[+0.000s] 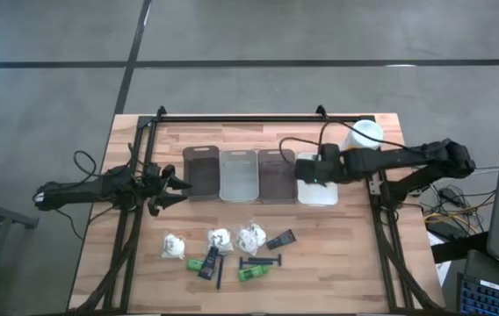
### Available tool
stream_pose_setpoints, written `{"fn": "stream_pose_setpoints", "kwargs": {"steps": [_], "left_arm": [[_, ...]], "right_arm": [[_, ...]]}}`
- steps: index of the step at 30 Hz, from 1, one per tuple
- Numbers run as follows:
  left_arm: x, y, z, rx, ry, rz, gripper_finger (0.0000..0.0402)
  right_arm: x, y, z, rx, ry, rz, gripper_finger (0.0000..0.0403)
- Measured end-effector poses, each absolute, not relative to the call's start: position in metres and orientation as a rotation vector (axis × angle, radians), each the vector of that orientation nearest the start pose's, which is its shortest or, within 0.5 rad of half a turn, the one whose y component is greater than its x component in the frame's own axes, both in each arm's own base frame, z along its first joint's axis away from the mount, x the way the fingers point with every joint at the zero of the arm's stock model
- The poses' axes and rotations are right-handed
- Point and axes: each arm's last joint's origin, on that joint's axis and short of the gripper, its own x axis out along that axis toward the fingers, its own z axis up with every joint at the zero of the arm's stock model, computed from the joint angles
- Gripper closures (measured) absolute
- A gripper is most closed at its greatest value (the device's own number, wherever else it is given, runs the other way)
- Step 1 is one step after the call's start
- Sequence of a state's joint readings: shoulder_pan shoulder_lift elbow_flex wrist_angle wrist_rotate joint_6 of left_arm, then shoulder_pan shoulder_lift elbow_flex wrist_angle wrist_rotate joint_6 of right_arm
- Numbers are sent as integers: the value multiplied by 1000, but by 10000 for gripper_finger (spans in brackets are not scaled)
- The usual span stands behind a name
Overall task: Pick & Place Travel size toiletries
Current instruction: Put the green shampoo into the white bin, then put the blue shave cream into the right black bin
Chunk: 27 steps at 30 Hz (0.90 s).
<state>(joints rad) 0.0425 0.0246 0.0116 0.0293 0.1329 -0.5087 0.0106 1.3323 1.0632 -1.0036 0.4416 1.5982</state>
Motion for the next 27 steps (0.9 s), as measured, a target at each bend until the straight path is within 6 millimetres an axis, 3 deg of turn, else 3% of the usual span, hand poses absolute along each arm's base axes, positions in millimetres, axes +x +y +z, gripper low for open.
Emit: {"fn": "stream_pose_setpoints", "kwargs": {"steps": [4,17,27], "left_arm": [[98,0,168,-507,7,-93,154],[99,0,168,-507,10,-92,154],[99,0,168,-507,11,-92,154]], "right_arm": [[236,-26,243,1073,678,-1272,272],[240,-19,197,1065,964,-1276,236],[245,-13,198,999,990,-1246,148]]}}
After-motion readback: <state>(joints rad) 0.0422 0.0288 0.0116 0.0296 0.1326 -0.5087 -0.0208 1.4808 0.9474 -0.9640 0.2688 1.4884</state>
